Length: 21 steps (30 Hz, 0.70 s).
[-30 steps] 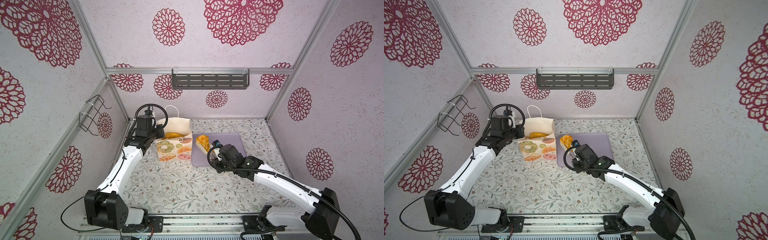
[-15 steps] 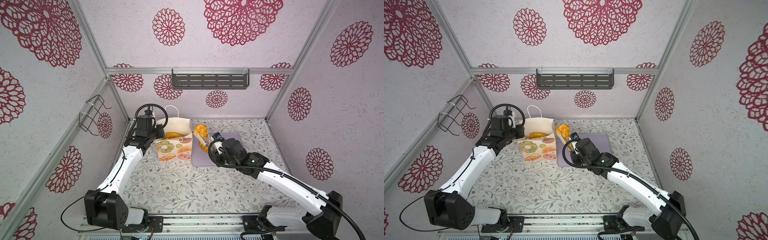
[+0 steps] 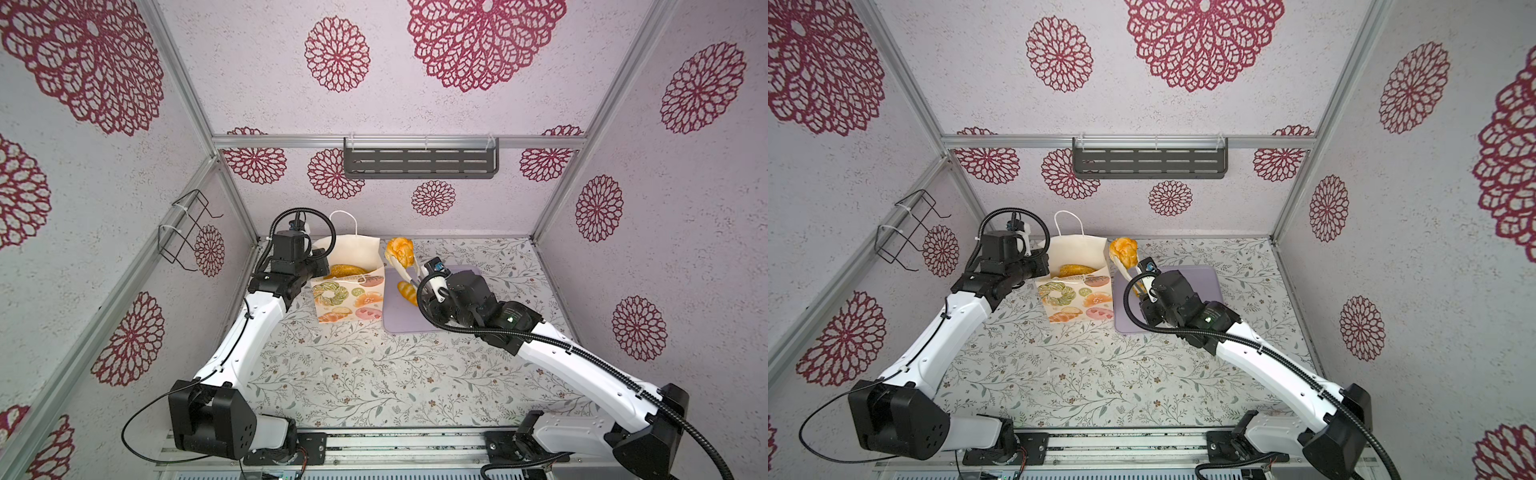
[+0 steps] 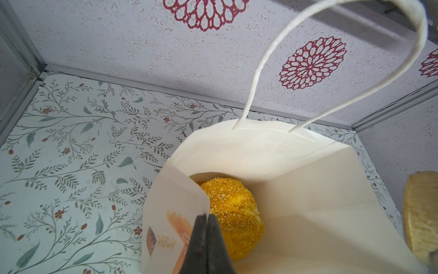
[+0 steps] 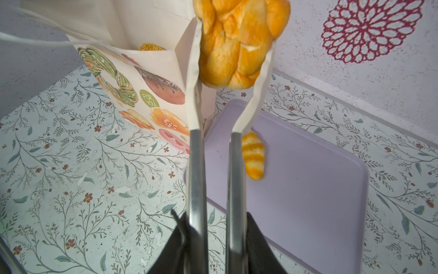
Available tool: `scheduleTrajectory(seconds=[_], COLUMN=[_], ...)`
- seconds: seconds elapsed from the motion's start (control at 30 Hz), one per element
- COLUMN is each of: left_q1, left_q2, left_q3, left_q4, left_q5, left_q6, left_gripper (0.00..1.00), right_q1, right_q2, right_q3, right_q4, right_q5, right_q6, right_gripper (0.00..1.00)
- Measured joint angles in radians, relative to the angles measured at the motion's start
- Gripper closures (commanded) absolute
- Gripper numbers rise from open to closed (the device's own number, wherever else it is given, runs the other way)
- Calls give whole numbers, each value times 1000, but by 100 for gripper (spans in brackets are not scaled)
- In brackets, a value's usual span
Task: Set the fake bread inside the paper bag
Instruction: 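Lift the pastry in the tongs up off the tray, then carry the pastry in the tongs over the bag's opening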
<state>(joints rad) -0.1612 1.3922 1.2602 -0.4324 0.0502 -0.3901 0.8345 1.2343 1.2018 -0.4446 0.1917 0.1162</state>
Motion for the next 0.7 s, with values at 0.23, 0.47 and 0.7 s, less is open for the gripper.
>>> scheduleTrajectory(seconds=[0.23,0.47,0.7], left_q1=[0,-1,-1], left_q2=[0,0,0], left_q3=[0,0,0], left_q4=[0,0,0], left_q5=[0,0,0], left_q6=[0,0,0], left_gripper=[100,100,100], right_q1=[0,0,0], right_q2=[6,45,77], right_q3=[29,76,119], right_q4=[20,21,24], right_q5=[0,-4,-13], right_q6=[-16,-31,-45], right_gripper=[66,66,66])
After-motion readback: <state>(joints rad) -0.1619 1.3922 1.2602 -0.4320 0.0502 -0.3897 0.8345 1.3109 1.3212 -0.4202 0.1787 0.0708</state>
